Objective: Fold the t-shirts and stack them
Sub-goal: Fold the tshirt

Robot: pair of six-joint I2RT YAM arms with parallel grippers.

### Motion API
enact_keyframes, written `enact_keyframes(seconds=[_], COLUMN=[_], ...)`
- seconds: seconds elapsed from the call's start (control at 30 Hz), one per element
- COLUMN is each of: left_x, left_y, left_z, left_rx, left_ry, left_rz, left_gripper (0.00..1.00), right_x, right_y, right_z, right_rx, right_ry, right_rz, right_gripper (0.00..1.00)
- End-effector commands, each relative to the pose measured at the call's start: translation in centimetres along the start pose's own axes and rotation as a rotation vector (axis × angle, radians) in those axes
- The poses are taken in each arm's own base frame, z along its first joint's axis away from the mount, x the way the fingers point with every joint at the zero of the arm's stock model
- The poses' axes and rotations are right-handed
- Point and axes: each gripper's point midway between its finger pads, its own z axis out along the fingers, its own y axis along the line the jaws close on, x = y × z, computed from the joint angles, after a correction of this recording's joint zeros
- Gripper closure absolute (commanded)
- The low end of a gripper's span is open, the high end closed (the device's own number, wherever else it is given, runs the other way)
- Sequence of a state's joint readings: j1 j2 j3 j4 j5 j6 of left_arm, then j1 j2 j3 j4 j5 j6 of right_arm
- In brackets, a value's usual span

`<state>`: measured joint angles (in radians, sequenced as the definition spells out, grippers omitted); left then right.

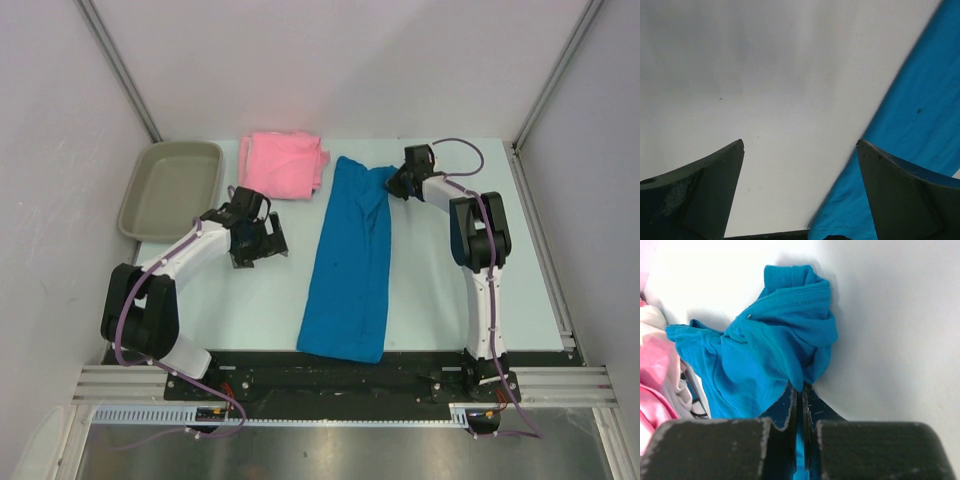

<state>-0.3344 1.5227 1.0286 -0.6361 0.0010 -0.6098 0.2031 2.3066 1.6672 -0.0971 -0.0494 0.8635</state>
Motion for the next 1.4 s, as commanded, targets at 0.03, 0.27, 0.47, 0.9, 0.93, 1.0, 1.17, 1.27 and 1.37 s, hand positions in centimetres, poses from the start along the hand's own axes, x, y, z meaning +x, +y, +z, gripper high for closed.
enact_keyframes(seconds=[0.03, 0.27, 0.47, 0.9, 0.93, 1.0, 1.17, 1.27, 1.37], left_x=[-2.0, -2.2, -2.0, -1.1, -1.3, -1.2, -1.3, -1.2, -1.1], left_y=[-0.8, -0.9, -1.0, -3.0, -3.3, -3.6, -3.7, -3.5, -3.3], left_z=[-0.9, -0.6, -0.7, -0.5, -0.4, -0.4, -0.7, -0.8, -0.7], left_rx=[0.0, -0.009, 0.007, 0.15, 0.163, 0.177, 0.183, 0.18, 0.17], left_ry=[-0.053, -0.049, -0.052, -0.034, -0.04, -0.031, -0.04, -0.041, -0.037], left_rz=[0.014, 0.009, 0.005, -0.012, -0.014, -0.017, -0.012, -0.006, -0.001], left_gripper=[0.0, 0.0, 0.0, 0.0, 0.0, 0.0, 0.0, 0.0, 0.0], right_x=[0.3, -3.2, -8.5, -3.2, -1.9, -0.5, 2.5, 3.1, 3.1], right_y=[-4.0, -2.3, -0.6, 7.5, 8.3, 9.4, 10.5, 10.3, 9.7], right_z=[3.8, 5.2, 0.6, -7.9, -7.8, -7.0, -6.2, -5.7, -5.0], right_rx=[0.149, 0.14, 0.194, 0.285, 0.265, 0.239, 0.191, 0.229, 0.288], right_ry=[0.067, 0.055, -0.11, -0.269, -0.252, -0.22, -0.152, -0.153, -0.163], right_rz=[0.001, -0.041, -0.242, -0.853, -0.886, -0.935, -1.001, -1.059, -1.127], right_gripper=[1.0, 0.91, 0.18, 0.0, 0.0, 0.0, 0.02, 0.05, 0.12])
